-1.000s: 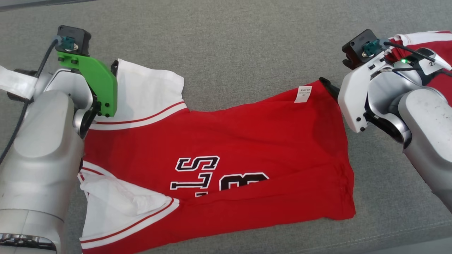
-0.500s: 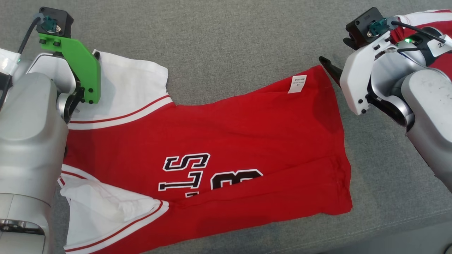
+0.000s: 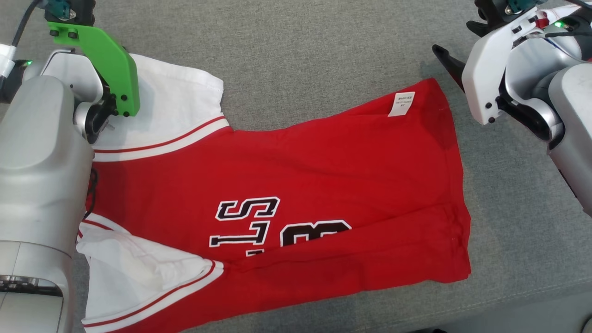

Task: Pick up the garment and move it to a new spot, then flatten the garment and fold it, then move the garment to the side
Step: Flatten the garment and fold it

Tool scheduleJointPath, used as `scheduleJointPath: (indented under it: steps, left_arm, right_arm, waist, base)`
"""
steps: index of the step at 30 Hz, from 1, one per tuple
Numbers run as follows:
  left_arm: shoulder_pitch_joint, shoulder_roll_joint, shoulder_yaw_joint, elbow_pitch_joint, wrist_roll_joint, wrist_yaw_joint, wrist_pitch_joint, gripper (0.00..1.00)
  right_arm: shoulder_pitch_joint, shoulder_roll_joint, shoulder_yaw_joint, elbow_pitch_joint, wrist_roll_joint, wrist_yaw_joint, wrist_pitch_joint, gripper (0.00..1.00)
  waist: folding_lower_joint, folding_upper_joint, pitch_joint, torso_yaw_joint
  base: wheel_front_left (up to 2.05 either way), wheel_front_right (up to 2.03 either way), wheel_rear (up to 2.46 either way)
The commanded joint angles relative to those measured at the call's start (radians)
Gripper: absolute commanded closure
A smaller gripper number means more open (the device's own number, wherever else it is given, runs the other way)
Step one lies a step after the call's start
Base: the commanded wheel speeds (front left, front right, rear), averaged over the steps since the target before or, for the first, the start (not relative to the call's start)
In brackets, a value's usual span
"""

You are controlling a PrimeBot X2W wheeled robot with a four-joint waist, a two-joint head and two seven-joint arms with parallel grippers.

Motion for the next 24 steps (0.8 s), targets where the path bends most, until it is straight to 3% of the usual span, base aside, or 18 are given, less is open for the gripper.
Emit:
scheduleJointPath:
  steps: [1, 12, 24]
  left_arm:
    - [0.008, 0.003, -0.001, 0.010, -0.007, -0.002, 0.011, 1.00]
    - [0.038, 0.028, -0.019, -0.066, -0.084, -0.007, 0.043, 1.00]
    - [0.036, 0.053, -0.046, -0.127, -0.108, -0.007, 0.054, 1.00]
  right_arm:
    - [-0.003, -0.002, -0.005, -0.004, 0.006, -0.001, 0.013, 0.00]
    - [0.135, 0.052, -0.087, -0.117, -0.046, -0.001, 0.163, 0.00]
    - [0.309, 0.191, -0.240, -0.126, -0.248, -0.001, 0.057, 0.00]
  waist:
    - [-0.0001, -0.0001, 0.002, 0.004]
    - [-0.0001, -0.0001, -0.007, 0.007]
    - [-0.0001, -0.0001, 0.023, 0.009]
  base:
    - [0.00, 0.00, 0.00]
    - [0.00, 0.00, 0.00]
    - [0.00, 0.00, 0.00]
